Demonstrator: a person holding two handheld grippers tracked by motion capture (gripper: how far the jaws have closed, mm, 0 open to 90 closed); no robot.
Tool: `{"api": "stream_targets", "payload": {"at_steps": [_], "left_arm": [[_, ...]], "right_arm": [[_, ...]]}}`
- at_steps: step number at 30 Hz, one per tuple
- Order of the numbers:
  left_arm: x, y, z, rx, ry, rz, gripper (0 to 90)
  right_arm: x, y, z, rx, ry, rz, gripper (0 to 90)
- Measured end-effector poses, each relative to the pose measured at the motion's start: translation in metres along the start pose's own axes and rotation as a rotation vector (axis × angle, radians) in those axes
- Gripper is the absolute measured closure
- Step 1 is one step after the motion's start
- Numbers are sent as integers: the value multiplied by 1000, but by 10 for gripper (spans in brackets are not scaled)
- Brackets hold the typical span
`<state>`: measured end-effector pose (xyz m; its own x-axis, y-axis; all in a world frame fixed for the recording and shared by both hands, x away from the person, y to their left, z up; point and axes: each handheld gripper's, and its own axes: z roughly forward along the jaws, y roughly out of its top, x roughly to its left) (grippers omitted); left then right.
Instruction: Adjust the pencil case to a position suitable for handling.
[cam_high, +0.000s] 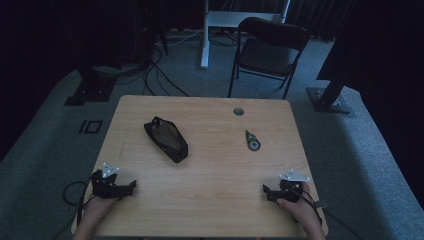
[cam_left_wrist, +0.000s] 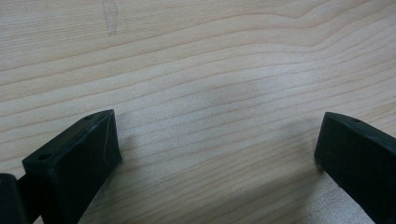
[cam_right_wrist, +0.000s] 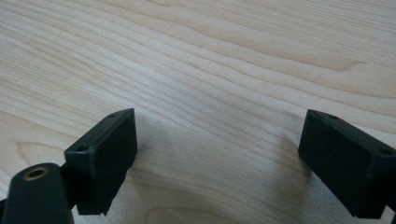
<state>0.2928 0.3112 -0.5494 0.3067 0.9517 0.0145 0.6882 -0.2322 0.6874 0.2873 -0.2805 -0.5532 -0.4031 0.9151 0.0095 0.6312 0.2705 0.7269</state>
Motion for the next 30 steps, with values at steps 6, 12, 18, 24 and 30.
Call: {"api": "stream_targets", "payload": {"at_steps": [6, 12, 18, 24, 30], "left_arm": [[0, 0, 0, -1, -8, 9, 2], [0, 0, 0, 0, -10, 13, 1], [0, 0, 0, 0, -10, 12, 1], [-1, 0, 0, 0, -10, 12, 2], [0, 0, 0, 0, -10, 12, 1]], "right_arm": [[1, 0, 0, -1, -1, 1, 115], [1, -1, -1, -5, -8, 13, 129], [2, 0, -1, -1, -37, 33, 136], [7, 2, 1, -14, -28, 26, 137], [14, 6, 2, -17, -26, 10, 137]]}}
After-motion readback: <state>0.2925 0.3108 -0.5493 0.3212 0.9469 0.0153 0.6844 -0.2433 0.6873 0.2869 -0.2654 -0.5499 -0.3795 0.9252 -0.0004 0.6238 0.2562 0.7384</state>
